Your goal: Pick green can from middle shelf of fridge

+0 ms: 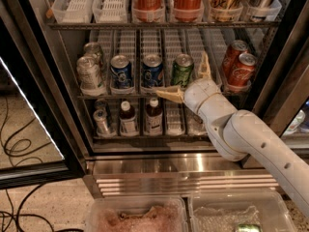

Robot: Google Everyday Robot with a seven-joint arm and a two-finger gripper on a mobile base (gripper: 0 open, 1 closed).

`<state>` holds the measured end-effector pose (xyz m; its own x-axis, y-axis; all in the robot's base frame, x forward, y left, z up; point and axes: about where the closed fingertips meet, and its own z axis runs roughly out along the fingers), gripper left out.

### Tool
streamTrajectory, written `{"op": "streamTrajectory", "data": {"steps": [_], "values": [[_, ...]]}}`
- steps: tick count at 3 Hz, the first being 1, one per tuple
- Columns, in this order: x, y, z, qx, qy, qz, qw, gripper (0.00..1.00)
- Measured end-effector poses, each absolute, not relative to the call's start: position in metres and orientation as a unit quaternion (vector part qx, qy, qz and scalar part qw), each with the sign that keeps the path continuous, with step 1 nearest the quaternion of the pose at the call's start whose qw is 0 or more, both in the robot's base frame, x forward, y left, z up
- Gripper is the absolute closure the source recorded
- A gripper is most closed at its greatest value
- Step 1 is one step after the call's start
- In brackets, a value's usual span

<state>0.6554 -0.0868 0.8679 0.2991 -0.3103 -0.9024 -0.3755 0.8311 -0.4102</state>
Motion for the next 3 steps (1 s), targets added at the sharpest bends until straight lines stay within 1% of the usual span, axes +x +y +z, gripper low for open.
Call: {"op": "streamTrajectory", "data": {"steps": [3], "values": [[0.669,-0.094,0.857,-0.294,0.603,0.002,0.742,0.0]]}}
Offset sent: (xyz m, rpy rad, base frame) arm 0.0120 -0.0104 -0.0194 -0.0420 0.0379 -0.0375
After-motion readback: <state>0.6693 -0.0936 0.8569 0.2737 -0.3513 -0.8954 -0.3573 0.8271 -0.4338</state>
